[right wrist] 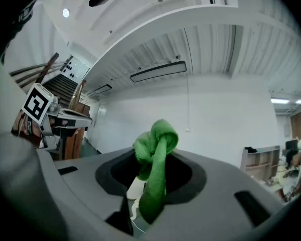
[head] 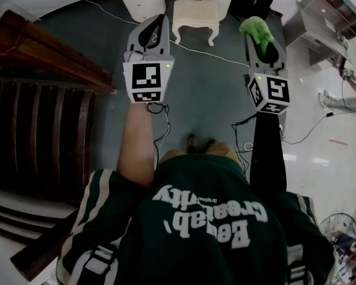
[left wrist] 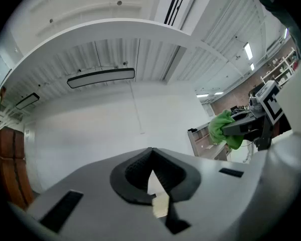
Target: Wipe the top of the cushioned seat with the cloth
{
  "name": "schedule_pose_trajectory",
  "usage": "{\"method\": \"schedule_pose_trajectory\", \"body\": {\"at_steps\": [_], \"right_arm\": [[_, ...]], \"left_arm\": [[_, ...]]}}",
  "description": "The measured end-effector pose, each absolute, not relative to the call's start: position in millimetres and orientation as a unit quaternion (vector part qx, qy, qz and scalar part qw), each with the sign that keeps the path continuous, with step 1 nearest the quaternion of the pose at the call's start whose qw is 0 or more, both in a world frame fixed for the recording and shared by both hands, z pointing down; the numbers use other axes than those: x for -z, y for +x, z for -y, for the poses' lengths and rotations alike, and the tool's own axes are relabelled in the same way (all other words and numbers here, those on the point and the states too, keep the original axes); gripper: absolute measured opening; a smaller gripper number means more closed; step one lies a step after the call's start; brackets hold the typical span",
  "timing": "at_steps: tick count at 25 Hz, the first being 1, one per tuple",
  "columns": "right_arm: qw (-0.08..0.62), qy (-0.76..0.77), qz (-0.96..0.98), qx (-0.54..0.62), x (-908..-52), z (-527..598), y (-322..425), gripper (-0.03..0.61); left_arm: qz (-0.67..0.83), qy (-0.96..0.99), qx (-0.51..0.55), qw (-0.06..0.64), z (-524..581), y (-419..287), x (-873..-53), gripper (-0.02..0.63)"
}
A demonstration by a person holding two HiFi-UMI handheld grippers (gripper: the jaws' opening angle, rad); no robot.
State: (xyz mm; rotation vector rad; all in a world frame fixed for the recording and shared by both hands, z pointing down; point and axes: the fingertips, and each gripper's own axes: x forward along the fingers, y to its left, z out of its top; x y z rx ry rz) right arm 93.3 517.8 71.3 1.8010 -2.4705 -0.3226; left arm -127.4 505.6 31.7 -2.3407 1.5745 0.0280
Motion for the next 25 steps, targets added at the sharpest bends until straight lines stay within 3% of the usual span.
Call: {"method": "schedule_pose_trajectory", "body": {"at_steps": [25], "right_arm": [[0.028,0.595,0.797,0.096,-74,-528,104,0.149]], "left_arm": [[-0.544,-0.824,-0.012,0.156,-518,-128,-36,0.015]]}}
